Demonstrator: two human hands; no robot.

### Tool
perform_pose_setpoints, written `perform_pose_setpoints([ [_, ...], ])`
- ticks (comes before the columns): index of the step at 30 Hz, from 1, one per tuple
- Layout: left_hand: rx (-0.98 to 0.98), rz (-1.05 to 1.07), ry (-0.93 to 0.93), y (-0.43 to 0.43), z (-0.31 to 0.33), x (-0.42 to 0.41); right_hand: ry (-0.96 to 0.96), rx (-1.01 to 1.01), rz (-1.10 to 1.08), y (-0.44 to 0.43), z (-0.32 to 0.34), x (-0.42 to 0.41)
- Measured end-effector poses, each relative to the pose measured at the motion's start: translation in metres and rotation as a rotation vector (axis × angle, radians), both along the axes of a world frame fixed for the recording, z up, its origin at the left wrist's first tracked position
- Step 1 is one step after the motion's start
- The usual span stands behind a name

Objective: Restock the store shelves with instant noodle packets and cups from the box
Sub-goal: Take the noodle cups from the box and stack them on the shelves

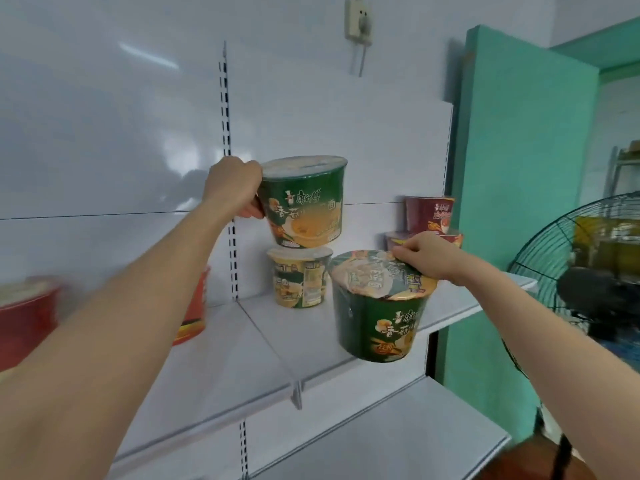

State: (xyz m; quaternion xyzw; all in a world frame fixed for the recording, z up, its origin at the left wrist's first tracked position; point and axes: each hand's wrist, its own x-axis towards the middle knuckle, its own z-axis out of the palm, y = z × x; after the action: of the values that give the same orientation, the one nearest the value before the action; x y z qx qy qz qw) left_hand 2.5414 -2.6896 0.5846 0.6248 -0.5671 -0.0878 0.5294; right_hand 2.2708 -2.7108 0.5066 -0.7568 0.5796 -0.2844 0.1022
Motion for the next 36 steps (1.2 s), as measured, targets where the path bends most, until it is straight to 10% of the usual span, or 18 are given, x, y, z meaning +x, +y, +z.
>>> perform_pose_setpoints([
  [14,0.061,0.225,0.019,-0.118,0.004,-0.056,0.141,0.096,0.148,-0.221,-0.012,-0.031],
  [36,0.238,0.273,-0.039,-0.165,-0.025,-0.065,-0.004,0.132,0.303,-0.312,-0.016,0.019],
])
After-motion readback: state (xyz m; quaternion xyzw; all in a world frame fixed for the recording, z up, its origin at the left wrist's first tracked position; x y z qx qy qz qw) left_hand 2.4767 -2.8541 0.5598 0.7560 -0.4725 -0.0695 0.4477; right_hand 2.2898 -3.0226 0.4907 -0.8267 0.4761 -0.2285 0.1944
